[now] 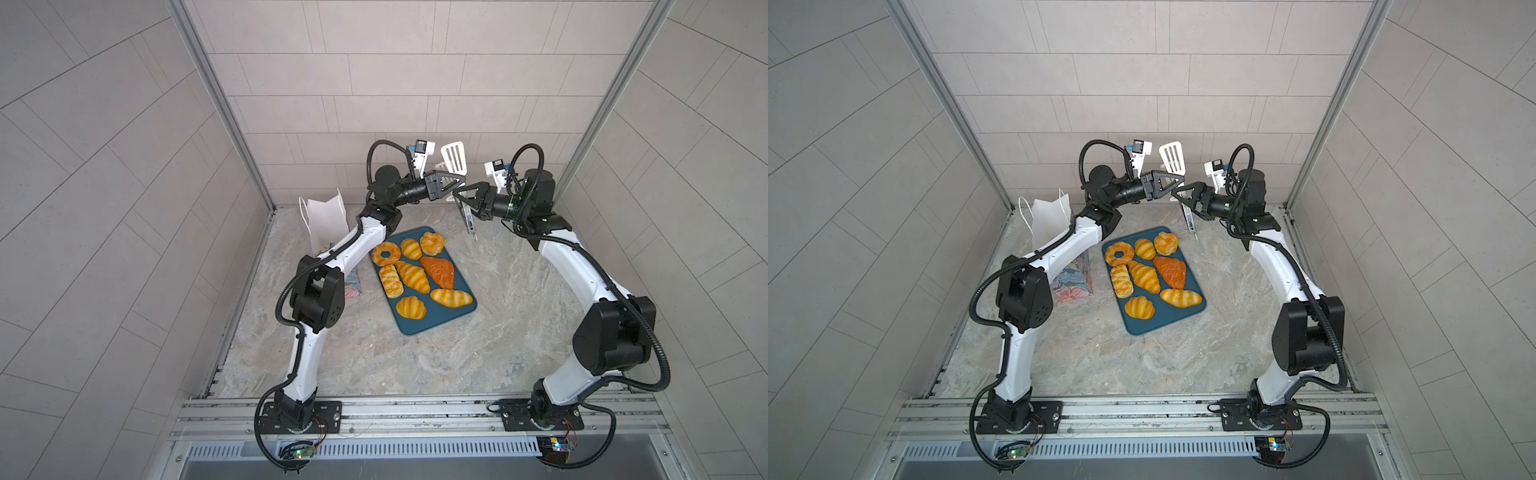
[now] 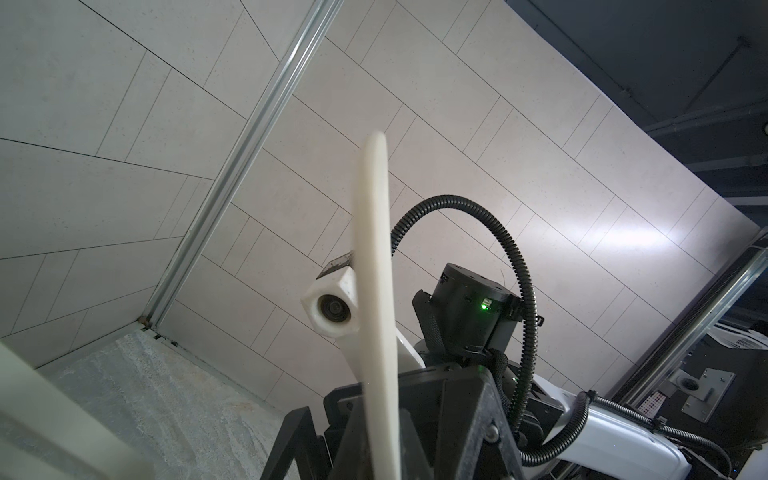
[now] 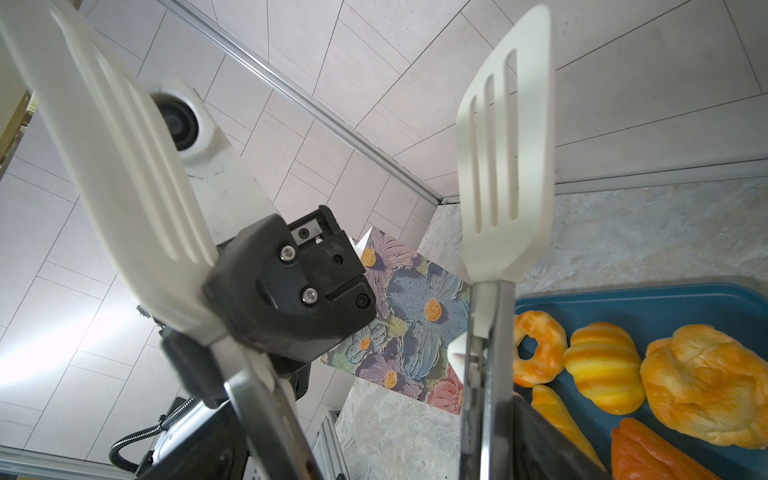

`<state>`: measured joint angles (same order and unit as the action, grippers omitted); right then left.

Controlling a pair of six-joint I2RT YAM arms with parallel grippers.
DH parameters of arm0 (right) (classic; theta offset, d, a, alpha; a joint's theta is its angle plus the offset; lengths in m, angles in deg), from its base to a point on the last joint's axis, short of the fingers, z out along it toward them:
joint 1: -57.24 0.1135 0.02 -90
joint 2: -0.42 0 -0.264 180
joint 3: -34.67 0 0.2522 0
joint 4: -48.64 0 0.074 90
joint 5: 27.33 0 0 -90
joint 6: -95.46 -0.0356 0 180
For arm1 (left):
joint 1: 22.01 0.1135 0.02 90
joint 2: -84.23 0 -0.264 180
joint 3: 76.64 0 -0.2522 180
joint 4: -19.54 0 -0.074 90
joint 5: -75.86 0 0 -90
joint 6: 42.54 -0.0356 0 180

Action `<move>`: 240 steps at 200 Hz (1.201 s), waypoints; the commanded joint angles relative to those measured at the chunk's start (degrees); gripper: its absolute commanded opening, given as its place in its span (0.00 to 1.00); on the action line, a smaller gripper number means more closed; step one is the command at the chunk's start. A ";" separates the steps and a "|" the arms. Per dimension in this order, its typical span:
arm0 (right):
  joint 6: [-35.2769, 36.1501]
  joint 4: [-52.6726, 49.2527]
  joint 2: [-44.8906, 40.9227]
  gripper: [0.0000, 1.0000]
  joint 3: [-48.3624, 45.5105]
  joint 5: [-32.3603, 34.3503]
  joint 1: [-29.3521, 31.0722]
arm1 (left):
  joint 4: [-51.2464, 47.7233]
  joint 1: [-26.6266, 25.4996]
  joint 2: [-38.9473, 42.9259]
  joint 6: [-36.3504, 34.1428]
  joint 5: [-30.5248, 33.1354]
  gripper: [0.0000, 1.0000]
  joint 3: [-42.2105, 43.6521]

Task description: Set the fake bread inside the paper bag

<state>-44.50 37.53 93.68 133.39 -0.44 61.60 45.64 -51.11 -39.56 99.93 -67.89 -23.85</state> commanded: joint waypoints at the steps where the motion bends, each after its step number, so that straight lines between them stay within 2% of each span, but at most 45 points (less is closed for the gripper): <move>1: 1.19 -2.27 0.19 0.97 1.93 -1.66 1.08 | 5.34 -0.96 1.70 0.00 -1.44 0.06 -1.94; 55: 2.23 -5.23 -0.09 0.98 3.59 -1.60 0.37 | 7.92 -2.12 2.09 0.97 -3.52 0.06 -2.08; 91: 1.84 -4.84 0.17 0.97 4.24 -1.25 0.33 | 15.91 -3.03 0.64 7.57 -3.19 0.05 -1.81; 107: 1.83 -3.96 0.18 0.98 4.33 -0.89 0.38 | 19.03 -3.45 0.34 10.00 -2.77 0.04 -1.08; 144: 0.11 -1.17 0.83 0.98 4.68 0.00 0.35 | 21.02 -4.82 1.34 10.66 -2.52 0.04 1.83; 170: -2.90 3.96 0.96 0.96 3.94 0.12 0.36 | 23.76 -5.49 1.01 12.80 -2.24 0.04 3.10; 240: -2.78 4.43 0.53 0.97 4.19 1.24 0.30 | 29.00 -7.28 -1.50 17.76 -2.48 0.04 3.57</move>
<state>-42.77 36.79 93.92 136.59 -2.32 61.79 65.15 -53.32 -39.99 113.37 -63.32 -20.50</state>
